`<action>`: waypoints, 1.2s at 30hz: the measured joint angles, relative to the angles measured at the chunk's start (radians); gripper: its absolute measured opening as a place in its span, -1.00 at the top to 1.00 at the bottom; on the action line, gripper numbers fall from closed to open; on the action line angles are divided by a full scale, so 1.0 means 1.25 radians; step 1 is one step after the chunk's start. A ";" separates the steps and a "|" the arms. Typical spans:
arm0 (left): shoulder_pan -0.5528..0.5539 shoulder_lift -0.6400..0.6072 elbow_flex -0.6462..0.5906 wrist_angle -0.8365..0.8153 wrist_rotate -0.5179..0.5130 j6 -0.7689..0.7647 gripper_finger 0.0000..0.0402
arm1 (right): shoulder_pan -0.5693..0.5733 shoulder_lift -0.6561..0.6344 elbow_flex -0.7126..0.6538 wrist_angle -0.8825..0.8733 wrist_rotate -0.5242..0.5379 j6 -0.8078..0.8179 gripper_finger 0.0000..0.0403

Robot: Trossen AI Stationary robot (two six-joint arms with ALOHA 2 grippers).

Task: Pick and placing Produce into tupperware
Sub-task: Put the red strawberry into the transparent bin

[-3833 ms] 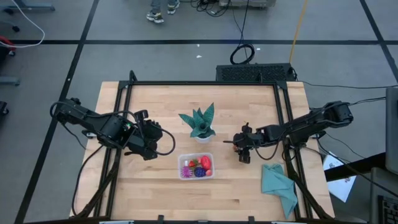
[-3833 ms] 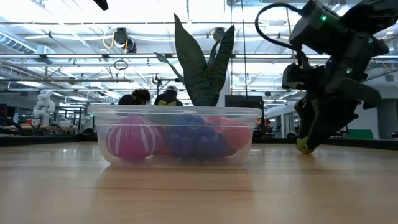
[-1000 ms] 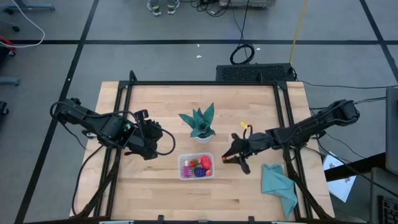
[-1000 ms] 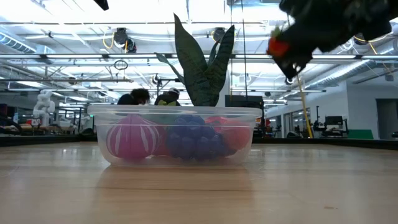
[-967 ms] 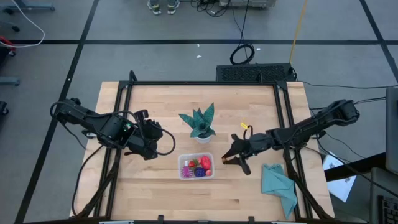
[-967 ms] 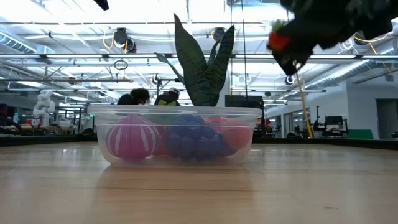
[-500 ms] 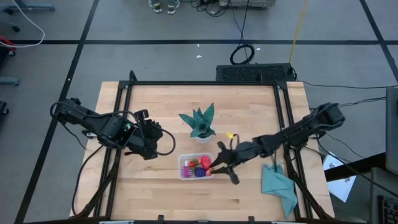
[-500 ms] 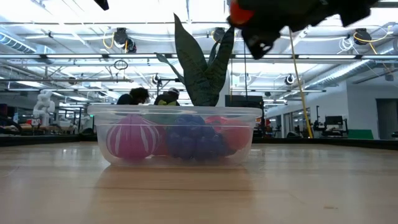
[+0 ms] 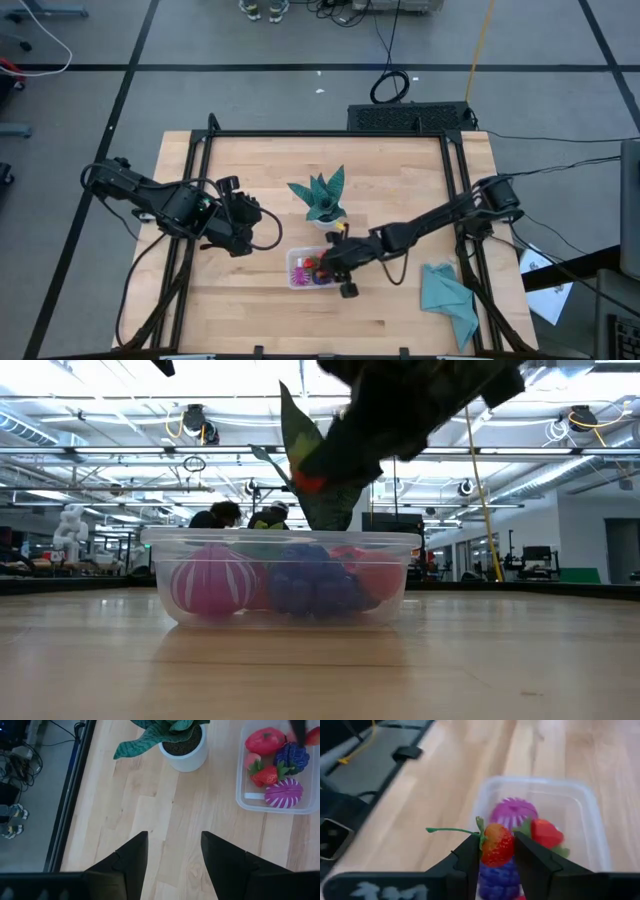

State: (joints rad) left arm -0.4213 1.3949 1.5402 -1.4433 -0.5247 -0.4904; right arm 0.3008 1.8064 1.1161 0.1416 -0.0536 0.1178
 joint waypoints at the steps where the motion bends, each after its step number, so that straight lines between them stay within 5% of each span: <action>1: 0.000 0.000 0.000 0.000 0.000 0.000 0.07 | -0.004 0.006 0.002 -0.006 0.000 -0.002 0.50; 16: 0.000 0.000 0.000 -0.002 0.000 0.012 0.07 | -0.020 0.017 0.002 -0.144 0.002 0.001 0.50; 36: 0.000 0.000 0.000 -0.002 0.000 0.012 0.07 | -0.020 0.017 0.002 -0.162 -0.024 0.016 0.48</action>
State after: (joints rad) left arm -0.4210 1.3949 1.5402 -1.4463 -0.5248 -0.4755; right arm 0.2764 1.8278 1.1187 -0.0611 -0.0842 0.1375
